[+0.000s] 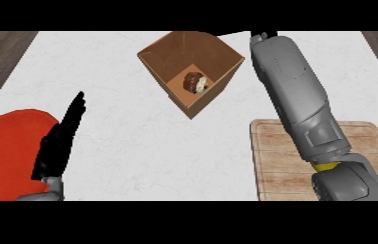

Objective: Pick the cupcake from the cutting board and place it in the cardboard box

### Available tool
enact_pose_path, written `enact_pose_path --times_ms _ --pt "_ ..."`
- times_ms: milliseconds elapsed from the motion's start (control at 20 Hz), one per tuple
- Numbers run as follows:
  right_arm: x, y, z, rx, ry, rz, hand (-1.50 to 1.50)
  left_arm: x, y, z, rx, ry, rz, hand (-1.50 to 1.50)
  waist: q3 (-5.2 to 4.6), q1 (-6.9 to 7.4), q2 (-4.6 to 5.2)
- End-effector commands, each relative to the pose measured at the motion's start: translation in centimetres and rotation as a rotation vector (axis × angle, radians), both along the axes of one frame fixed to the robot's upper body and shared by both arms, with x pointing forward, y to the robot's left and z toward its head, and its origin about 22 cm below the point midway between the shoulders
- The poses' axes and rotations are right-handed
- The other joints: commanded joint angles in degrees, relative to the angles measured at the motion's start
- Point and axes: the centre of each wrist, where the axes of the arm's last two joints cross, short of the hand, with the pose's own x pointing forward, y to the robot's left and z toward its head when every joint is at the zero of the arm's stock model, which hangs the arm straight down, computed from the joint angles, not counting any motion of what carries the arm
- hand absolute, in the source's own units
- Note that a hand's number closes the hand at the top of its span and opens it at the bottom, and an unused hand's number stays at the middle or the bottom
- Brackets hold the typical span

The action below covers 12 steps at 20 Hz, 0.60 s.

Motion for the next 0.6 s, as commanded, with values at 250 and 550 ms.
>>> enact_pose_path --times_ms 250,550 --pt "-0.1 -15.1 0.2 0.13 -0.027 -0.182 -1.5 -1.7 1.1 -0.7 0.001 0.019 0.016 0.0 0.01 -0.7 -0.14" --pt "-2.5 -23.1 -1.1 0.106 -0.055 -0.139 -1.5 0.4 0.7 -0.3 -0.001 0.003 0.027 0.0 0.01 -1.31 -0.13"
